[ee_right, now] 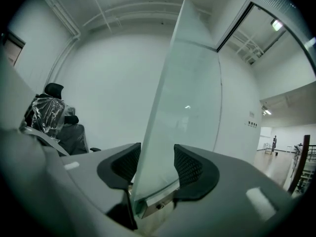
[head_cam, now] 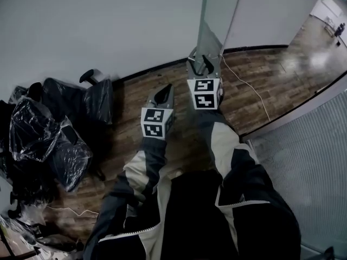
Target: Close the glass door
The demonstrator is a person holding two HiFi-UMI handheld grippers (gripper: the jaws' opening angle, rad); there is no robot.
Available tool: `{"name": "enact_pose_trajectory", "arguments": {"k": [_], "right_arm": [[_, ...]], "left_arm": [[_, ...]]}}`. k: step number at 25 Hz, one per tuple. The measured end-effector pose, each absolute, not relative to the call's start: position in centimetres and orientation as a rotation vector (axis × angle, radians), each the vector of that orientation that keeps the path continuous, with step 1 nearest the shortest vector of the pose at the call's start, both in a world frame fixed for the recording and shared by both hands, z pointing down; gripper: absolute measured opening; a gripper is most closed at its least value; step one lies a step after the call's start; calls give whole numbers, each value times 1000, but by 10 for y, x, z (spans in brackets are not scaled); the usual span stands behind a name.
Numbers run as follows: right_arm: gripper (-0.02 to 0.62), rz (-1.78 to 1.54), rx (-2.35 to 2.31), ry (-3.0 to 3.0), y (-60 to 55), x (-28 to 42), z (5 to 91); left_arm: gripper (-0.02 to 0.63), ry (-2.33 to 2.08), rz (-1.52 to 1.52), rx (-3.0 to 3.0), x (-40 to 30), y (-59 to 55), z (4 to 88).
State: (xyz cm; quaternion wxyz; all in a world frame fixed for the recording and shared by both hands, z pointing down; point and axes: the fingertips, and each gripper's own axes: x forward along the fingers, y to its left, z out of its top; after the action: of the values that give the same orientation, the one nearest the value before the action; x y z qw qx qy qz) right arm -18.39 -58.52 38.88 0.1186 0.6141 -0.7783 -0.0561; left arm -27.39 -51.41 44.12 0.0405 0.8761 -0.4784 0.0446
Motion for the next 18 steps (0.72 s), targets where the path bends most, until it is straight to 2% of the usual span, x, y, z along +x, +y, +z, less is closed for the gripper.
{"name": "enact_pose_trajectory", "arguments": {"k": [18], "right_arm": [[206,-122,1828,-2284,-563,-148,390]], "left_arm": [[0,-1352,128,2787,-225,-525,425]]}}
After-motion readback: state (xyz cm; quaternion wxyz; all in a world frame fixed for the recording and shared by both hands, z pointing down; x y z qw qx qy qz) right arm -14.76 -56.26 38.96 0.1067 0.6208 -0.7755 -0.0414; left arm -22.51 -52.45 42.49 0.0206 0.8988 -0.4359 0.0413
